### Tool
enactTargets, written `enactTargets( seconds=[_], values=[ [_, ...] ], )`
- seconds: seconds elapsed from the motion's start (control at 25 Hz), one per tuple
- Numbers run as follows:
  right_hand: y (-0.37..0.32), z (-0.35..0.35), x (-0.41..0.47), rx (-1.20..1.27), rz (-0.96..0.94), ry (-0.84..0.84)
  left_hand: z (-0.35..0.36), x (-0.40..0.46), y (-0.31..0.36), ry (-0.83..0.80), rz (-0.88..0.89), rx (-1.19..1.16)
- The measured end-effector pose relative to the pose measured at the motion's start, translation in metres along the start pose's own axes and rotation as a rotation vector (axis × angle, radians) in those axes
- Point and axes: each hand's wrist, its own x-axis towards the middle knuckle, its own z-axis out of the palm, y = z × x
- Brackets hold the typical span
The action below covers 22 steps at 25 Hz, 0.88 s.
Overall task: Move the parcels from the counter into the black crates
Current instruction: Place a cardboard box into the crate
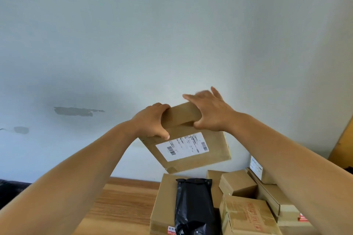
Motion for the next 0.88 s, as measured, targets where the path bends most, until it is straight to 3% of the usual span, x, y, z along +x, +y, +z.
enactTargets(
  seconds=[0.12, 0.2, 0.36, 0.48, 0.6, 0.88],
  values=[
    [0.010, 0.007, -0.007, -0.032, 0.043, 0.366, -0.007, -0.008, -0.010, 0.144, -0.129, -0.255],
    [0.018, 0.016, -0.016, 0.092, 0.136, 0.465, -0.010, -0.014, -0.018, 0.210, -0.213, -0.527],
    [0.031, 0.042, -0.035, 0.481, 0.397, 0.410, -0.011, -0.024, -0.028, 0.252, -0.300, -0.977],
    [0.031, 0.050, -0.044, 0.847, 0.520, 0.341, -0.011, -0.029, -0.027, 0.230, -0.324, -1.156],
    [0.029, 0.053, -0.048, 1.145, 0.592, 0.339, -0.009, -0.033, -0.025, 0.190, -0.327, -1.231],
    [0.026, 0.060, -0.049, 1.317, 0.570, 0.339, -0.002, -0.042, -0.014, 0.233, -0.361, -1.245]
  ],
)
